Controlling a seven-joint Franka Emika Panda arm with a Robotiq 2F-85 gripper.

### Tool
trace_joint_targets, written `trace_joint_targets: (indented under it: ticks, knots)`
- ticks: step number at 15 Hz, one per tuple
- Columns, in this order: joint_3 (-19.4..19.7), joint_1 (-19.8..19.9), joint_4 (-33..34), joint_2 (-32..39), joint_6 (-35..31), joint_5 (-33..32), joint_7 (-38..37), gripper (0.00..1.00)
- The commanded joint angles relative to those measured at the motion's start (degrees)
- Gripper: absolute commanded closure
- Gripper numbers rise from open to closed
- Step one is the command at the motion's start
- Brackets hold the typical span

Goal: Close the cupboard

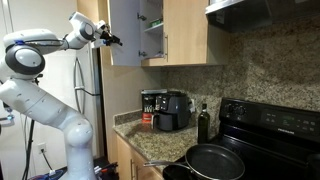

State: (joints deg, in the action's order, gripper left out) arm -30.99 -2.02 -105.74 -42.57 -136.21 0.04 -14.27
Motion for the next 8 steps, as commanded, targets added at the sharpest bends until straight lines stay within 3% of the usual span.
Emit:
trace_joint_targets:
  ticks: [1,4,8]
  knots:
    - [0.73,4.57,0.33,0.93,-2.72,-6.55,-2.32,0.00]
    - [4.44,7.12,-1.54,-1.19,-2.51,-11.34,-2.43,0.00]
    - [12.65,11.19,-4.32,-2.43,-1.94,-15.42,-1.99,0.00]
